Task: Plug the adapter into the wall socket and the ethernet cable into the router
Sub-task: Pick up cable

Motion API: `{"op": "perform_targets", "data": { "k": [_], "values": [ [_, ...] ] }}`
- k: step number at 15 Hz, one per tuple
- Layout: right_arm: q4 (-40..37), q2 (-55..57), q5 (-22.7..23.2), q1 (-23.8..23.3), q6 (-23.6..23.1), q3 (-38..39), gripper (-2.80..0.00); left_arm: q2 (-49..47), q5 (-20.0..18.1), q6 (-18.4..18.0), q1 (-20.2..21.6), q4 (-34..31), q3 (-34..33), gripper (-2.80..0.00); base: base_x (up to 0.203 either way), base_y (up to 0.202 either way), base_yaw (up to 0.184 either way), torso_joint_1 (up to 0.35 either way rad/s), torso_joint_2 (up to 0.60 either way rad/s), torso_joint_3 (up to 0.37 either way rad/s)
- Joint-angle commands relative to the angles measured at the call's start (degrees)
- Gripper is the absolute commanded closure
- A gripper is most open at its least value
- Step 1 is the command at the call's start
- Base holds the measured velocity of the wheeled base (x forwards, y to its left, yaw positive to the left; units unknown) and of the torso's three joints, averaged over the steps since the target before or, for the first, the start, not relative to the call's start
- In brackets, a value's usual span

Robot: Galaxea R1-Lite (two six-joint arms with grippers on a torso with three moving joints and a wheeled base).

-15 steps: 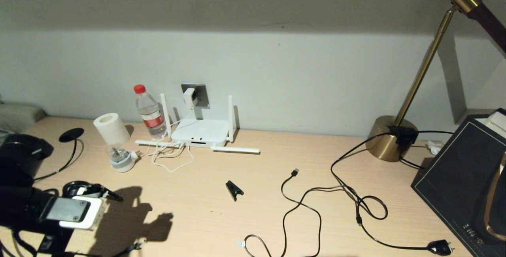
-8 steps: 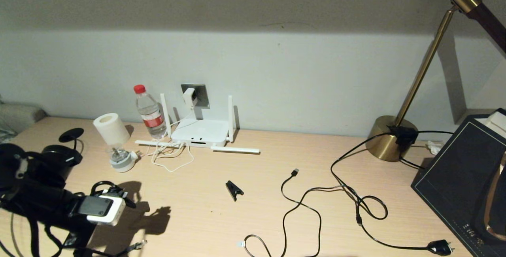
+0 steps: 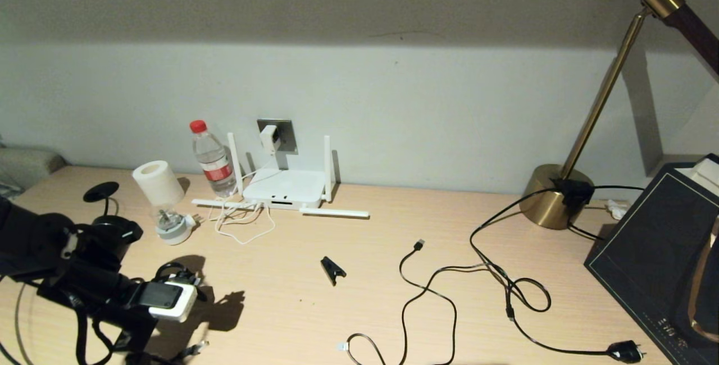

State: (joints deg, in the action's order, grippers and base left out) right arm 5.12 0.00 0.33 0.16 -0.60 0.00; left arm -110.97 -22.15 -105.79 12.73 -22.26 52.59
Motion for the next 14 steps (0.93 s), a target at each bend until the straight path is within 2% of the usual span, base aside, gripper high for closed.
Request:
{"op": "perform_targets", "data": {
  "k": [1,14],
  "values": [
    [0.1,0.1,0.0,0.0,0.0,2.0,0.00,-0.9,-0.1,-0.6,-0.1,-0.2,-0.1,-2.80,0.000,0.000,0.000,0.000,0.00,0.000],
    [0.1,0.1,0.0,0.0,0.0,2.0,0.00,-1.2,-0.1,-0.6,0.6,-0.1,-1.9,-2.80,0.000,0.000,0.000,0.000,0.00,0.000]
  ]
}}
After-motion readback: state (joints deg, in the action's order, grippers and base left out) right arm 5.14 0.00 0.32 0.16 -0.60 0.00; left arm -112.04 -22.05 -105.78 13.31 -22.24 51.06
